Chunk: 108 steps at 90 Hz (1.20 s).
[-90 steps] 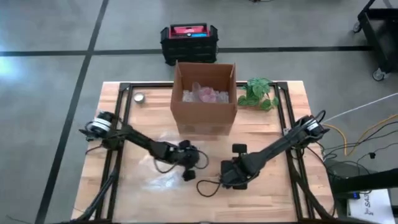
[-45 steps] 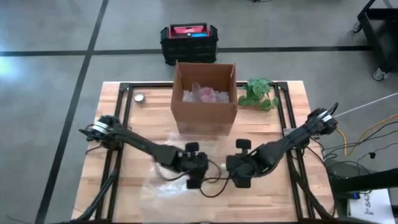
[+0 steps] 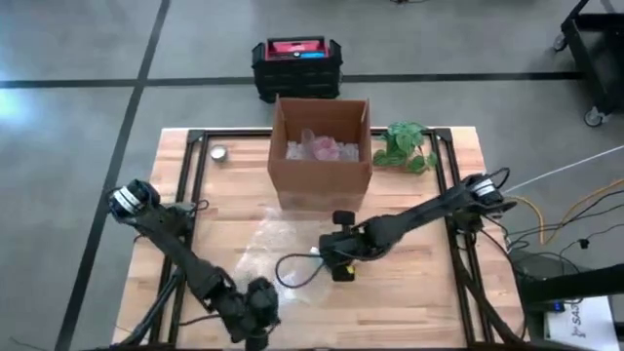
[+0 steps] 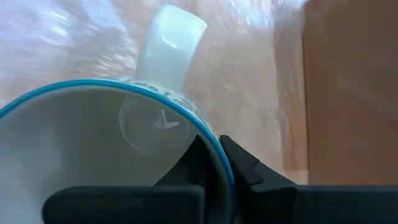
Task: Wrap mug
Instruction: Wrap the white mug in bubble wrap
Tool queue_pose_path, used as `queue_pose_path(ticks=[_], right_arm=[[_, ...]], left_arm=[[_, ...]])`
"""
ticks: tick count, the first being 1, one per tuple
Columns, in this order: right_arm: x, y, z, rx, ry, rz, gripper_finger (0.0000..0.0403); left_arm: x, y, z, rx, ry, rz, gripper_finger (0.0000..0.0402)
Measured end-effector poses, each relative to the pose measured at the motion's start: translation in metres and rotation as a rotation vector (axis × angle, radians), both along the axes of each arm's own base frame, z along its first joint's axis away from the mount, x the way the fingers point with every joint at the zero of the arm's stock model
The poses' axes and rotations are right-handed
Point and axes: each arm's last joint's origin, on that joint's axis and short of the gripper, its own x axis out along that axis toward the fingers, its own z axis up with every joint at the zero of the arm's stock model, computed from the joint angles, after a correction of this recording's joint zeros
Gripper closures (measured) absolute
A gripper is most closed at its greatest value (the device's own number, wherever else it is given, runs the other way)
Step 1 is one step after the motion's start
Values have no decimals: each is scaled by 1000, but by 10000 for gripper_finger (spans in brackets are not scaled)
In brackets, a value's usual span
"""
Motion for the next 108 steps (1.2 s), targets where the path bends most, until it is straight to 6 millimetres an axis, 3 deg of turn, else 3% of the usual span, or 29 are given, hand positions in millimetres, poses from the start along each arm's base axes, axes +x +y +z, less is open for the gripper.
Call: queue_pose_path(ticks=[24, 37, 53, 66, 79, 95, 108], right_arm=[[-1, -4, -5, -10, 39, -12, 403], [-9, -5, -8, -18, 110, -49, 403], [-20, -1, -12, -4, 212, -57, 403], [-31, 3, -13, -2, 306, -49, 403], [-33, 6, -8, -15, 297, -27, 403], [-16, 6, 24, 5, 64, -9, 403], [12, 4, 14, 54, -122, 25, 403]], left_arm=[[-4, -4, -53, 30, 168, 21, 401], [-9, -6, -62, 11, 296, 17, 402], [-22, -9, -56, -8, 369, -23, 402], [-29, -10, -39, -67, 381, -57, 402], [-33, -6, -31, -48, 387, -63, 402], [-32, -3, -29, -43, 389, -51, 402], [-30, -5, -27, -70, 362, -52, 402]])
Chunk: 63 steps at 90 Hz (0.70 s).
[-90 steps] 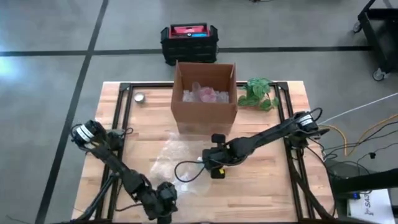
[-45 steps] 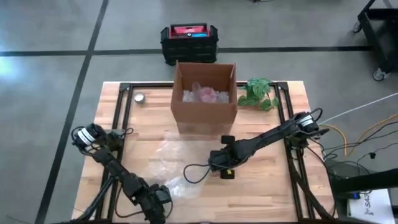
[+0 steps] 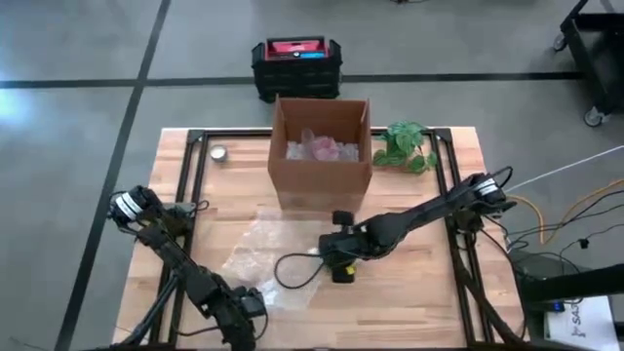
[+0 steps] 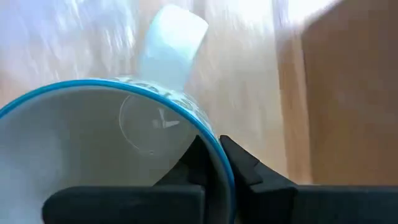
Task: Wrap mug
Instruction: Wrap the white mug in bubble wrap
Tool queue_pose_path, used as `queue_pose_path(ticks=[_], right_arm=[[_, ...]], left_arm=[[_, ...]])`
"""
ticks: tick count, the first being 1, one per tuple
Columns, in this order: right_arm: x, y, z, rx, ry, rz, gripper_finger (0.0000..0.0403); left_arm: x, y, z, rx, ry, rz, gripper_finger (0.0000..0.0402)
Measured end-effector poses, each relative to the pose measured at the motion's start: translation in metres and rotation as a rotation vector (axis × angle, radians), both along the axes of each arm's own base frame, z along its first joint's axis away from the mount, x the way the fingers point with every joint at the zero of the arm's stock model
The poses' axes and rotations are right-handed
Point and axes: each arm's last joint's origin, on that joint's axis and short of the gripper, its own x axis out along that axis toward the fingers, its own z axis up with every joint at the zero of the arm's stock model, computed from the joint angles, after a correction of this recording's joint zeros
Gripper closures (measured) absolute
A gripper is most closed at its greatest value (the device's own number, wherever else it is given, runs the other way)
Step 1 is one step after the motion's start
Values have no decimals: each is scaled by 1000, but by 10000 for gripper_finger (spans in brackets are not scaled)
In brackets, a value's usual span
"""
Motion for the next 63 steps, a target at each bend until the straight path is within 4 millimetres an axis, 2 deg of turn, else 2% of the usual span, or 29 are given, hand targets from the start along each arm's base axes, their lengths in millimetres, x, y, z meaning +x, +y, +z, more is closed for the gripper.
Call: queue_pose_path(ticks=[12, 19, 33, 46, 63], right_arm=[[20, -4, -30, 4, -47, -10, 403], [24, -6, -47, -26, -13, -21, 403], [19, -7, -49, -55, 52, -33, 403], [5, -11, -42, -76, 155, -52, 403], [-16, -14, -35, -104, 312, -83, 403]], left_arm=[[1, -1, 1, -16, -11, 6, 402], [1, -1, 1, -13, -12, 8, 402], [1, -1, -7, 23, 0, 20, 402], [-5, -2, -23, 72, 107, 24, 401], [-11, -6, -29, 49, 203, 9, 401]])
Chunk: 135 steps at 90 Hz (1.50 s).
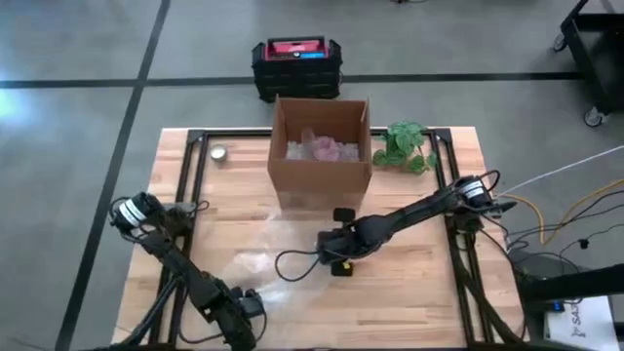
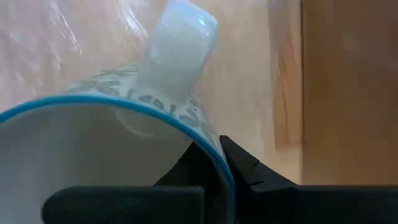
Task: Wrap mug
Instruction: Wrap the white mug in bubble wrap
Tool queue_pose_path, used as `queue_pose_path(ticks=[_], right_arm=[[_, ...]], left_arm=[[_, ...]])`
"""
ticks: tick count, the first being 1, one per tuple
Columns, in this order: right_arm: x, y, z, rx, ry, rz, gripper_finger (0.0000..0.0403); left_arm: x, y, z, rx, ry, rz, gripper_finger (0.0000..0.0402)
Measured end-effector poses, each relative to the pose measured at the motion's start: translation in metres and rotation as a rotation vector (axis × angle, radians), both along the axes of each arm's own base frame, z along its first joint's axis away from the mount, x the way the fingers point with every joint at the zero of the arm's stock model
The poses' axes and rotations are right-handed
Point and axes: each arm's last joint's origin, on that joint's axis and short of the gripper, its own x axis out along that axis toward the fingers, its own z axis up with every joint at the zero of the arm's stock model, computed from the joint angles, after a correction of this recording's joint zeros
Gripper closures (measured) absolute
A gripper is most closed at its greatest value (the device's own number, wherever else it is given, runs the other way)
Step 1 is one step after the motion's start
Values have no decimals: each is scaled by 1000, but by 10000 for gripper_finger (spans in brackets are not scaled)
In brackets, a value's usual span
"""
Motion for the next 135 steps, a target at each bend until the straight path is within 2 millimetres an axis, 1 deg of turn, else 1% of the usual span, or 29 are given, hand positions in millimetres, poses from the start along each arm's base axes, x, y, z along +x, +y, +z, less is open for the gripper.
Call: queue_pose_path(ticks=[13, 21, 33, 40, 45, 52, 59, 69, 76, 85, 90, 95, 108, 116, 125, 135], right_arm=[[-13, 1, 3, -18, 94, -22, 402], [-17, 2, 3, -22, 123, -20, 402], [-23, 2, 6, -17, 145, -24, 402], [-28, 1, 10, -20, 177, -32, 402], [-32, 1, 13, -20, 202, -36, 402], [-37, -1, 18, -26, 212, -38, 402], [-37, -1, 28, -13, 156, -53, 402], [-36, -2, 39, 11, 81, -61, 402], [-29, -1, 43, 34, -6, -61, 402], [-17, 0, 46, 46, -127, -32, 402], [-9, 0, 43, 54, -174, -16, 402], [-2, -1, 35, 54, -194, -3, 402], [13, -9, 11, 40, -184, 6, 402], [18, -15, -3, 22, -151, 3, 402], [22, -19, -8, 19, -147, 1, 403], [22, -20, -7, 20, -146, 3, 403]], left_arm=[[-5, -1, 5, -44, 62, -35, 402], [-6, -3, 10, -74, 90, -68, 402], [-7, -7, 26, -161, 120, -113, 402], [-9, -5, 33, -174, 156, -119, 402], [-10, -6, 42, -189, 151, -124, 402], [-9, -6, 59, -217, 99, -135, 402], [-8, -3, 75, -201, 15, -128, 402], [-7, 4, 98, -121, -172, -75, 402], [-3, 8, 105, -9, -338, -12, 402], [3, 11, 98, 121, -432, 43, 402], [9, 8, 89, 139, -436, 49, 402], [15, 2, 78, 124, -432, 35, 402], [30, -18, 56, 47, -464, -6, 402], [36, -26, 44, 48, -451, -12, 402], [39, -29, 26, 85, -409, -8, 402], [39, -29, 8, 113, -343, 23, 402]])
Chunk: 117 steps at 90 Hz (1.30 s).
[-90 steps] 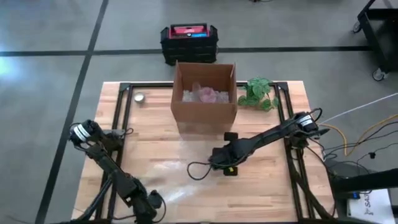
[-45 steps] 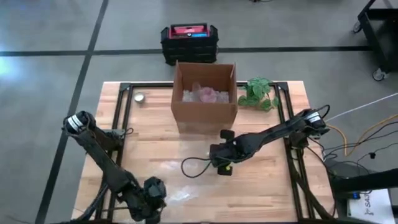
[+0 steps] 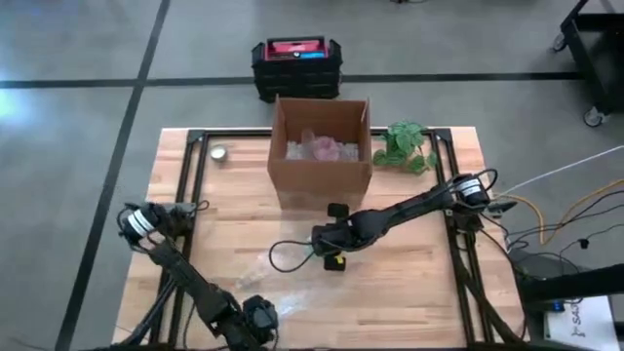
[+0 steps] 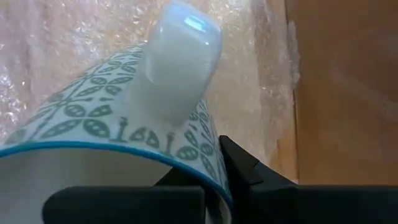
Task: Wrap mug
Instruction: Wrap the white mug in bubble wrap
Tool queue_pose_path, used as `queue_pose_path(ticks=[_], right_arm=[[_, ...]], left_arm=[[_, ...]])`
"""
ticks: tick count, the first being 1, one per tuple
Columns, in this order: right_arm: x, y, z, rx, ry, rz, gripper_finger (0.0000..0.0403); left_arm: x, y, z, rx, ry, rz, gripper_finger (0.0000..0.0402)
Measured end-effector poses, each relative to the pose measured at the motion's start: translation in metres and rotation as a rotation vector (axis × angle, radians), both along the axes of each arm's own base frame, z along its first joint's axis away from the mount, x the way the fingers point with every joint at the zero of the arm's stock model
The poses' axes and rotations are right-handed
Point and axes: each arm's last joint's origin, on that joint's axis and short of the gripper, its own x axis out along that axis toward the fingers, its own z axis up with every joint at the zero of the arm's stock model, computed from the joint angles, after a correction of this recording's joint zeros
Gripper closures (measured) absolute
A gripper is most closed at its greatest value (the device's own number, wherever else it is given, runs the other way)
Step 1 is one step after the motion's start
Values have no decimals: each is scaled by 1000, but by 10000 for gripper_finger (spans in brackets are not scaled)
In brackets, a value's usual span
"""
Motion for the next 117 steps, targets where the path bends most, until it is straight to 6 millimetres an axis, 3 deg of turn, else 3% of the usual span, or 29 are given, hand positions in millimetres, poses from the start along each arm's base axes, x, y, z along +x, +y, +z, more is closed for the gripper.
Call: queue_pose_path(ticks=[26, 40, 52, 71, 86, 117], right_arm=[[-6, -5, 4, -11, 45, -7, 403], [-9, -8, 4, -18, 76, -14, 403], [-14, -9, 7, -24, 108, -33, 403], [-30, -8, 12, -18, 205, -107, 403], [-51, 2, 14, -13, 372, -162, 403], [-79, 36, 28, 37, 474, -149, 403]], left_arm=[[0, -20, -16, -217, 114, -153, 402], [-13, -29, 6, -344, 152, -258, 402], [-18, -25, 30, -387, 159, -212, 402], [-33, -8, 59, -273, 107, -77, 402], [-43, 7, 58, -86, 91, 55, 402], [-43, 32, 33, 193, 212, 172, 402]])
